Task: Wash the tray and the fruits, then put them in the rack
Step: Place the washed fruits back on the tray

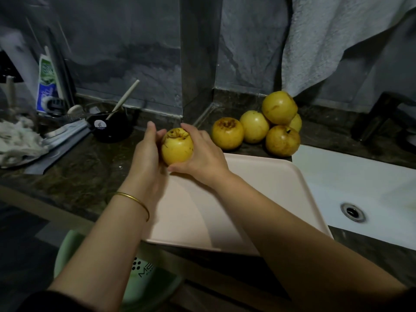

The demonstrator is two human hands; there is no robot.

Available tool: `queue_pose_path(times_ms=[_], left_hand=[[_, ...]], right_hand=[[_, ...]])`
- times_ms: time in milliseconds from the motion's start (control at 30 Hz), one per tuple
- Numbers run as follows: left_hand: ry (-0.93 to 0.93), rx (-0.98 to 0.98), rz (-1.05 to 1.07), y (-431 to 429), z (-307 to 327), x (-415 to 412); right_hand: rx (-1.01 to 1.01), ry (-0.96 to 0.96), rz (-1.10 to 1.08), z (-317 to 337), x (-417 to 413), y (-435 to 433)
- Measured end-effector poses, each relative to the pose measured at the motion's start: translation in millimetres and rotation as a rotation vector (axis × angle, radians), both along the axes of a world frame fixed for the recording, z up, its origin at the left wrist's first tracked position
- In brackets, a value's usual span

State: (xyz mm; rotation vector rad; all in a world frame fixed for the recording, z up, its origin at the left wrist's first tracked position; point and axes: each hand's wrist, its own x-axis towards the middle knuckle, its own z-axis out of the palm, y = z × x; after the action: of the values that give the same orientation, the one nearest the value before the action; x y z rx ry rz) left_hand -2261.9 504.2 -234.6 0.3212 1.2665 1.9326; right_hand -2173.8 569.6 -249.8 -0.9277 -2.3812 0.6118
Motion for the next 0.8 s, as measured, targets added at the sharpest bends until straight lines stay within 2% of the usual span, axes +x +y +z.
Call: queue_pose_path(times_ms=[233, 667, 733, 800], left_hand=[[0.074, -0.053, -0.029, 7.0, -2.3, -3.6], [0.005, -0.012, 0.005, 4.2, -0.4, -0.6], [0.013, -0.031, 0.020, 4.3, -0.5, -3.6], [0.037, -0.042, 0.029, 4.9, -0.1, -3.6]], right_hand=[[-0.083, 0.005, -0.003, 1.4, 1.8, 6.2], [-0.125, -0.002, -0.002, -4.3, 5.3, 9.3], [-0.154, 0.028, -0.012, -5.8, 5.4, 10.1], [-0.240, 0.135, -0.041, -6.0, 5.2, 10.4]])
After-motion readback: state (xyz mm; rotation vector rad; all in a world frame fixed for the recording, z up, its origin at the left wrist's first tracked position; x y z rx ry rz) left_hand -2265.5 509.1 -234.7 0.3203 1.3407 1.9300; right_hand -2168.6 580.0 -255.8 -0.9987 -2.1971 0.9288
